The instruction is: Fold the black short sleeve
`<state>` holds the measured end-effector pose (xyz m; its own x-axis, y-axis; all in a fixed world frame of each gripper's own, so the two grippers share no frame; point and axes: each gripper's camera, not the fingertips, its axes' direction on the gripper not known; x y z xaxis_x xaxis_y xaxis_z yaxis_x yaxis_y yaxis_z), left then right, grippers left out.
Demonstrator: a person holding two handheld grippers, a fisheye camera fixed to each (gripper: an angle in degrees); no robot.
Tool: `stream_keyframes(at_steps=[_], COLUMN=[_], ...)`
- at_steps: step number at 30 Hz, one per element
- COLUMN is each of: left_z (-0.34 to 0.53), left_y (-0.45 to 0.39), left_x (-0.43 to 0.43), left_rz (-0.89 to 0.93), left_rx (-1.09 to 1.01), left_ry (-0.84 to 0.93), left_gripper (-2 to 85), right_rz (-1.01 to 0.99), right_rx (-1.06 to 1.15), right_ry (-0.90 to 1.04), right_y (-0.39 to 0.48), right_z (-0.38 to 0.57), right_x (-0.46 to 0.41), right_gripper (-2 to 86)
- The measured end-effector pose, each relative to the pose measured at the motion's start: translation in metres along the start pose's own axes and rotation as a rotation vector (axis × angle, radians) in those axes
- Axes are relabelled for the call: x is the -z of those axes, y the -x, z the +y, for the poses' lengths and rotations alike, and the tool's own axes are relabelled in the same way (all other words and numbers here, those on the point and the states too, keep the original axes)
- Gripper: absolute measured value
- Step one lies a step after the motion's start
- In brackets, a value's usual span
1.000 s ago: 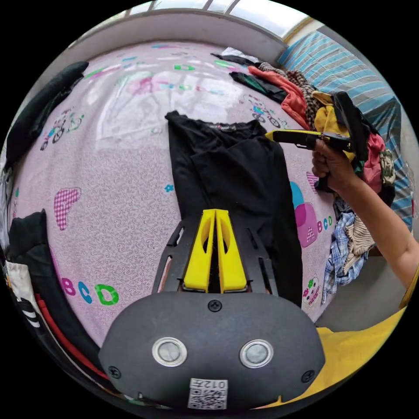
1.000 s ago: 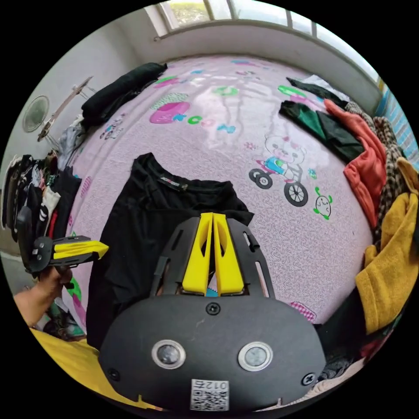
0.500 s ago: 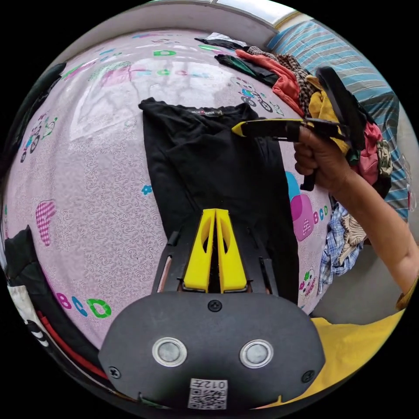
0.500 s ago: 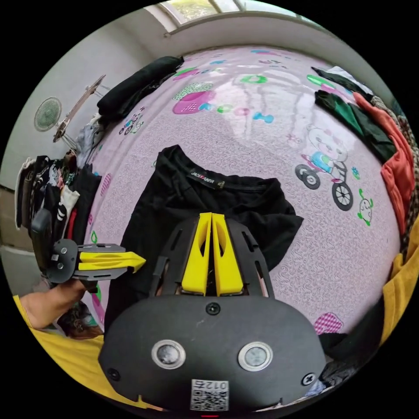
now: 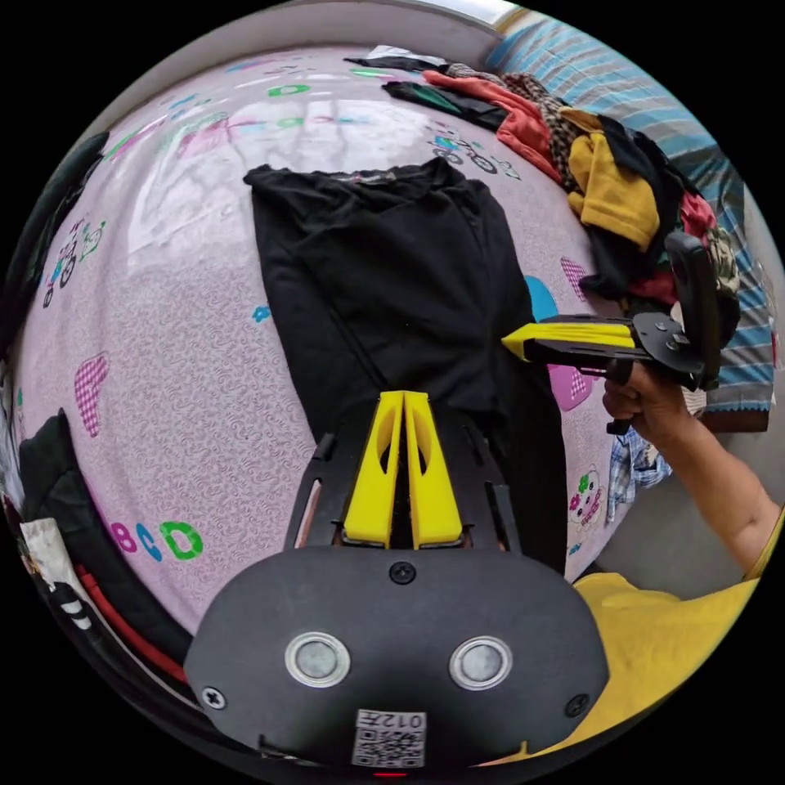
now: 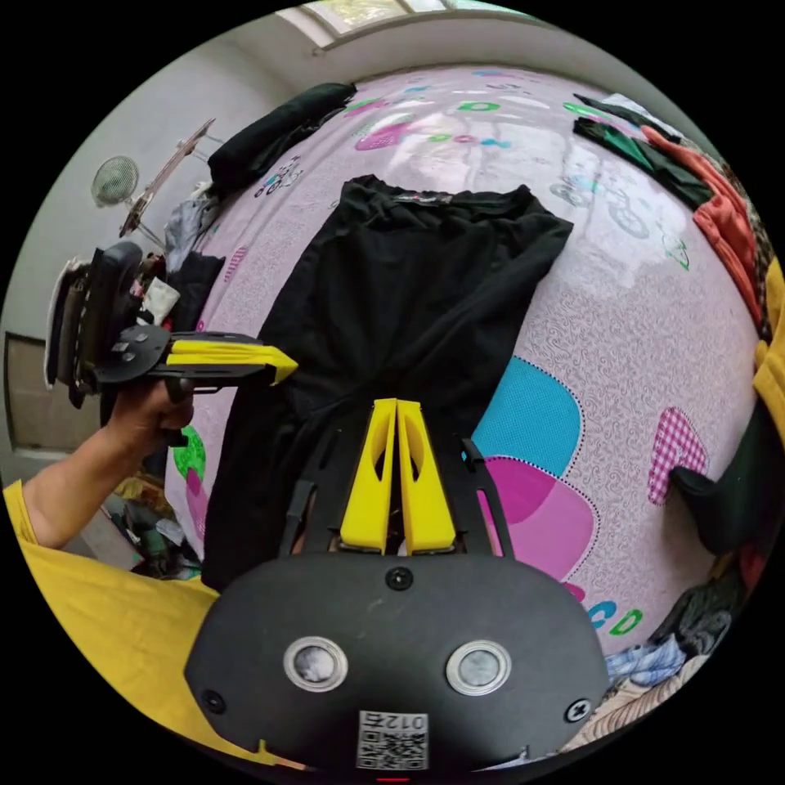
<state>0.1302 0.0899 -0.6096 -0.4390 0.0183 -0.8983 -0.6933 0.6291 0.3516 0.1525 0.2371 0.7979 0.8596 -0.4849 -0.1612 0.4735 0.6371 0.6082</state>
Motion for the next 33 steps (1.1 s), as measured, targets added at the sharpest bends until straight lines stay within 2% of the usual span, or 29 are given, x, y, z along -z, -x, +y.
stream_keyframes(at_steps=[3,6,11,14,17,20,23,25,27,29,33], left_z=[0.015,0.049,0.121,0.148,0.159,0.163,0.166,0.171,0.197,0.223,0.288], left_y=[-0.006,-0.027,-0.063,-0.074,-0.082,-0.082,-0.068,-0.06,-0.053,-0.05,-0.052], left_x=[0.016,0.022,-0.016,-0.051,-0.074,-0.086,-0.099,-0.102,-0.088,-0.084,-0.104], left_rz=[0.015,0.049,0.041,-0.033,-0.135,-0.127,-0.03,-0.019,0.023,0.025,-0.006], left_rx=[-0.006,-0.071,-0.079,-0.042,-0.058,-0.077,-0.043,0.004,0.073,0.123,0.209], left_ry=[-0.062,-0.066,0.041,0.1,0.094,0.06,0.09,0.121,0.014,-0.011,0.038], left_gripper=[0.3,0.4,0.4,0.3,0.3,0.3,0.4,0.4,0.4,0.4,0.6], right_rz=[0.081,-0.019,-0.012,0.082,0.118,0.109,0.114,0.044,-0.009,-0.048,-0.04], right_rx=[0.013,0.071,0.127,0.129,0.155,0.143,0.064,0.062,0.091,0.13,0.245], right_ry=[-0.042,-0.015,0.11,0.169,0.123,0.136,0.094,0.064,0.053,0.066,0.17], right_y=[0.007,0.025,0.051,0.049,0.042,0.031,0.015,0.009,0.009,0.011,0.016], right_z=[0.018,0.058,0.133,0.157,0.167,0.175,0.192,0.217,0.243,0.27,0.325], right_x=[0.009,0.011,-0.022,-0.052,-0.062,-0.068,-0.065,-0.054,-0.046,-0.046,-0.072], right_gripper=[0.0,-0.1,-0.1,-0.1,-0.1,0.0,0.0,0.0,0.0,0.0,0.0])
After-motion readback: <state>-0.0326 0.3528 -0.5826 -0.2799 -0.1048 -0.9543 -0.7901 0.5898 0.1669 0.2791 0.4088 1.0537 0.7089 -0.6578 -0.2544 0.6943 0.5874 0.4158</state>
